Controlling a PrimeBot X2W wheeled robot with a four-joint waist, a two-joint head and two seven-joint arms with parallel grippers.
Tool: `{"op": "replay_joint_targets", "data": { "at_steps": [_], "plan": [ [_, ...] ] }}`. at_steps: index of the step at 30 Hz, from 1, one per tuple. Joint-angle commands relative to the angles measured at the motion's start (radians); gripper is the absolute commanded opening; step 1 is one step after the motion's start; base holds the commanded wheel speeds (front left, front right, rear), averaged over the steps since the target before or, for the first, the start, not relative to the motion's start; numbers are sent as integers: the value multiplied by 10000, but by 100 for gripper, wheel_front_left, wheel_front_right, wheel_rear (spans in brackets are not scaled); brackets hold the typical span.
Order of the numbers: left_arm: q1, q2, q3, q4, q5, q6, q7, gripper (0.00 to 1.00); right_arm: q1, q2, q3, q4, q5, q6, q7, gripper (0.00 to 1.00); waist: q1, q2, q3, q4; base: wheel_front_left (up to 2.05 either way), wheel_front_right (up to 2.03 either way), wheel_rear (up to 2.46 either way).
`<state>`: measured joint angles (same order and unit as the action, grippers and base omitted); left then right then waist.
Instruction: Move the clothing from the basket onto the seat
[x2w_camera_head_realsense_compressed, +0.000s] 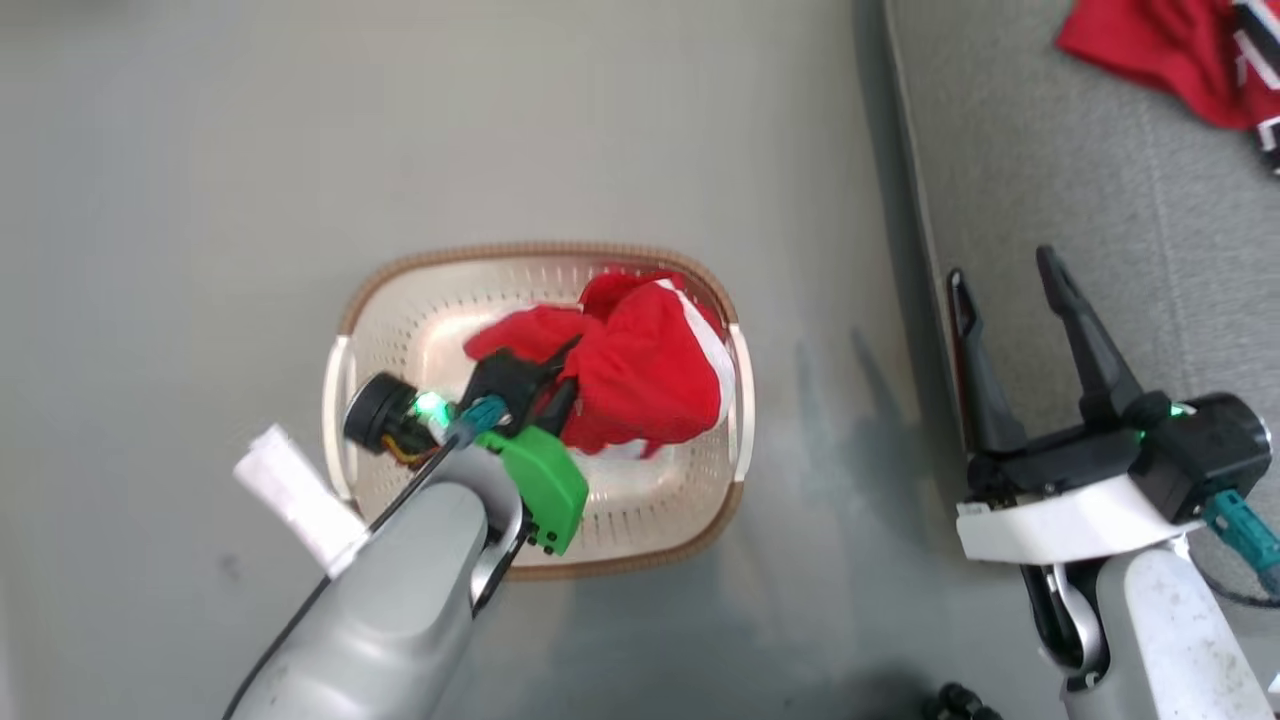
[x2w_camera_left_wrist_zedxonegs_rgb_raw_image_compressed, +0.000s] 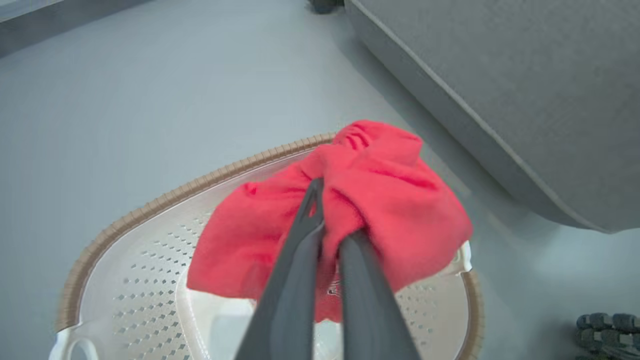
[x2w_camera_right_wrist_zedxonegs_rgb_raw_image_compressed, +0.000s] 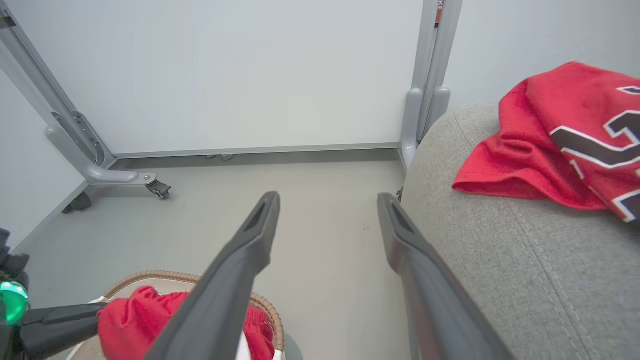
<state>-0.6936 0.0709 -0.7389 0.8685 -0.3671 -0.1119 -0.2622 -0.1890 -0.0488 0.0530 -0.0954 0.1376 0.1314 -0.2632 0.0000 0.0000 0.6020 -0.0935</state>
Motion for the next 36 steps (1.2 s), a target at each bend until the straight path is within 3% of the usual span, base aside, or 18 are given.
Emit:
{"op": "replay_joint_targets", "data": {
  "at_steps": [1, 10, 20, 27, 36],
  "plan": [
    [491, 52, 229, -287, -92, 47, -35, 0, 325, -29, 9, 88, 69, -14, -23, 100, 0, 0, -1805, 209, 0, 0, 0],
    [2623, 31, 2124, -2356, -403, 128, -37, 0, 1294, -29, 329, 438, 280, -14, -23, 100, 0, 0, -3805, 224, 0, 0, 0],
    [4225, -158, 3325, -3993, -874, 52, -38, 0, 2224, -30, 1075, 788, 509, -14, -23, 100, 0, 0, -5660, 100, 0, 0, 0],
    [4627, -196, 3340, -4870, -1086, 109, -38, 0, 2654, -29, 1450, 808, 518, -14, -23, 100, 0, 0, -6295, 73, 0, 0, 0],
    [4660, -196, 2540, -5756, -1686, 427, 18, 0, 2803, -30, 2143, 850, 391, -14, -23, 100, 0, 0, -6634, 113, 0, 0, 0]
  ]
}}
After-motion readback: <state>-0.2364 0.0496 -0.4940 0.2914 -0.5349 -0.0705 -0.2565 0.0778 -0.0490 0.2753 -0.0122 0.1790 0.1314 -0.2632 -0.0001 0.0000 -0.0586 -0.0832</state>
